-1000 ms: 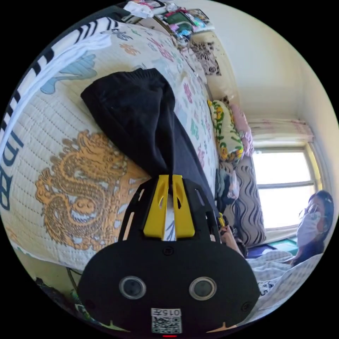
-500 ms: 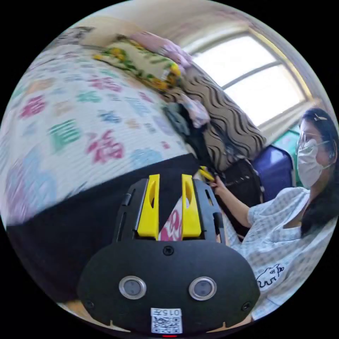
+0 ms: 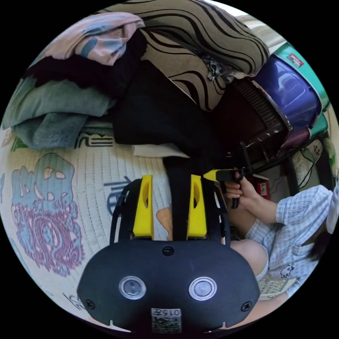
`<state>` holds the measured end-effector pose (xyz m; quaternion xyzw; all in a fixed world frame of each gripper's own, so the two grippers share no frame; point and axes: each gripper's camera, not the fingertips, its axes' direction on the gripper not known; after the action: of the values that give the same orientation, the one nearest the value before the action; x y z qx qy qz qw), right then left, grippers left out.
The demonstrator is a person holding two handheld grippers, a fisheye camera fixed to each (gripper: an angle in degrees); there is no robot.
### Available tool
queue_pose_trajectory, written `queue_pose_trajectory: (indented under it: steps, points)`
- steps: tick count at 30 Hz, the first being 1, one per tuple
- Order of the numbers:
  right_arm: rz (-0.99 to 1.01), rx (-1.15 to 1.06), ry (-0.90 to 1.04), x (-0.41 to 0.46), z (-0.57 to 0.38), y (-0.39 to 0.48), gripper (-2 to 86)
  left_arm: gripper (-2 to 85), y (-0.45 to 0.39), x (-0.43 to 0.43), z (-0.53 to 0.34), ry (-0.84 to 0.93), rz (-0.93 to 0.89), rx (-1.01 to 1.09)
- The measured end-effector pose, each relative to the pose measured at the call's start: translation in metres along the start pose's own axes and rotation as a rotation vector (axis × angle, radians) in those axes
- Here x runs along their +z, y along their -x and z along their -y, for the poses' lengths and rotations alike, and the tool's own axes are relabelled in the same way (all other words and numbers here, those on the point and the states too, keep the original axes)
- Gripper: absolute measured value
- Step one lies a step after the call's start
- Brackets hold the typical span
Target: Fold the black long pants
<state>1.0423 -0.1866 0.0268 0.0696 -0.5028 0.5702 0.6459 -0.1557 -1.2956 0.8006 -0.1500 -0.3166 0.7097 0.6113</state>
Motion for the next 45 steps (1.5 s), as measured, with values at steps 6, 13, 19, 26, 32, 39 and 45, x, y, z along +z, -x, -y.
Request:
queue_pose_trajectory:
  steps: [6,13,19,26,32,39,45]
  points:
    - [0.066,0.033,0.016,-0.012,-0.014,-0.046,1.5,15.4,0.039,0.028,0.014,0.046,-0.257,-0.016]
    - [0.135,0.107,0.011,-0.001,-0.030,-0.105,1.2,16.8,0.036,0.040,0.023,0.193,-0.420,0.023]
    - [0.158,0.118,-0.004,0.014,-0.053,-0.148,1.2,10.8,0.033,0.047,0.028,0.210,-0.493,-0.019]
    - [0.136,0.058,-0.013,0.035,-0.093,-0.183,1.0,0.7,0.012,-0.007,0.016,0.103,-0.475,0.017]
    - [0.195,-0.220,0.036,0.059,-0.147,-0.127,1.0,-0.1,-0.058,-0.150,-0.024,-0.094,-0.449,0.243]
    - [0.283,-0.545,0.266,0.167,-0.294,-0.028,1.0,-0.1,-0.150,-0.347,-0.183,-0.296,-0.358,0.336]
    - [0.329,-0.667,0.522,0.309,-0.453,-0.013,1.3,0.0,-0.198,-0.463,-0.371,-0.473,-0.235,0.121]
